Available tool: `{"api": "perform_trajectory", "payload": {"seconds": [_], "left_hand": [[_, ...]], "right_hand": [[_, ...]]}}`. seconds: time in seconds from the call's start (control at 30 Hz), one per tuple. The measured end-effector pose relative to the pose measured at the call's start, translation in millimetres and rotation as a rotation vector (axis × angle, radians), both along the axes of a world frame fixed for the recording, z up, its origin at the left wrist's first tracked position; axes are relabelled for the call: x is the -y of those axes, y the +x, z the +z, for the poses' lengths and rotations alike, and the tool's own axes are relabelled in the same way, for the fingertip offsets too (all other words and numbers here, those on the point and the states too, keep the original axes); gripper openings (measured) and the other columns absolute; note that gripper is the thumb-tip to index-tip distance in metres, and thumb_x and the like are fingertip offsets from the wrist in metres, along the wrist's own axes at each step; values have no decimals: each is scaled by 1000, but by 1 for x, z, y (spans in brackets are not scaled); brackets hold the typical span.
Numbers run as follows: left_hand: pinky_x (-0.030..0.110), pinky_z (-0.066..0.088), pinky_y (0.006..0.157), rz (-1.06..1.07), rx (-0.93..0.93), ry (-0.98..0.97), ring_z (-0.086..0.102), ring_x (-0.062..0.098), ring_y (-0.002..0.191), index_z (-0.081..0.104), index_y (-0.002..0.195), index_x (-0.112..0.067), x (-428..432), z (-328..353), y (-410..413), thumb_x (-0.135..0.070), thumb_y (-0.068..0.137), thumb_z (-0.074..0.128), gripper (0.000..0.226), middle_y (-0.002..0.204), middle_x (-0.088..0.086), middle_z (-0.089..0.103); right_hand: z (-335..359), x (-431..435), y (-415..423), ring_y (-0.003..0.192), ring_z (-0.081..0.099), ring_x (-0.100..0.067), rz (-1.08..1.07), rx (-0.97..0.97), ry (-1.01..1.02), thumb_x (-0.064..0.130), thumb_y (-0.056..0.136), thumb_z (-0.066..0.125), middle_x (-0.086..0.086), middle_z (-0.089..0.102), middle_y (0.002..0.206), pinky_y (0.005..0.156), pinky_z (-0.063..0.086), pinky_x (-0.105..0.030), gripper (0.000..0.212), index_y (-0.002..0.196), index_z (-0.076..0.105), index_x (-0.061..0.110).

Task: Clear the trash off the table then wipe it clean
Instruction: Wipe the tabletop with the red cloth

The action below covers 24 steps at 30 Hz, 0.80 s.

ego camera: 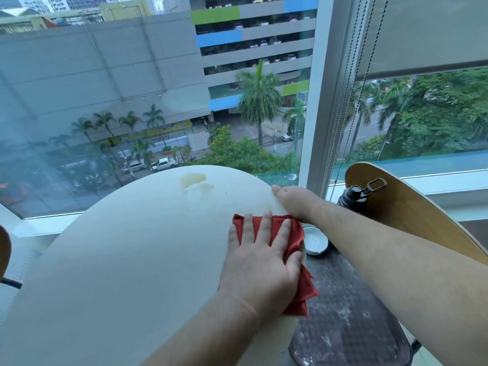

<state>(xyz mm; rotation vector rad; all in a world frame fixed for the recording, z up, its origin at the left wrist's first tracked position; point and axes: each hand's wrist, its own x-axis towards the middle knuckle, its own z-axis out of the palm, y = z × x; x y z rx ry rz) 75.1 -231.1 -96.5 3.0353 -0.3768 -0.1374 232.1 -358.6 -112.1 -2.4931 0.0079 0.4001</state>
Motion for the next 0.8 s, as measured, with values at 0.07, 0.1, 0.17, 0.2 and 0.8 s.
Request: {"api": "perform_trajectory", "payload": {"seconds": [0.07,0.1,0.17,0.2,0.8], "left_hand": [[55,-10,127,-33,21,-28,-17,28,160,-2,163,-48,-1,-2,-9,-65,102,19,67,175,-5,-10],[54,-9,127,-53,38,-48,-13,29,161,2,163,-49,-2,-6,-14,-65,101,21,66,175,-5,-5],[51,0,124,-84,61,-78,9,33,161,21,162,-49,-7,-9,-26,-65,99,30,66,174,-3,16],[51,6,121,-98,52,-86,22,33,159,30,160,-47,-11,-11,-32,-65,97,35,65,170,-2,28],[56,0,128,228,-34,20,-5,30,161,-2,164,-43,-79,-3,64,-66,102,13,68,176,-6,-7]], "right_hand": [[2,0,1,138,50,-37,5,-13,-25,39,114,19,-25,54,148,108,38,-38,61,142,54,-2],[1,1,1,132,55,-39,-8,-22,-23,41,114,20,-25,58,142,102,42,-40,61,138,56,-2],[-1,2,1,131,56,-37,-25,-13,10,45,113,22,-23,61,140,103,42,-41,62,135,60,1],[-4,2,2,136,52,-35,-21,3,32,45,113,23,-20,59,145,109,38,-39,62,137,61,3],[-18,8,6,127,60,-27,-51,16,172,54,108,28,-6,69,134,112,42,-42,60,130,71,18]]}}
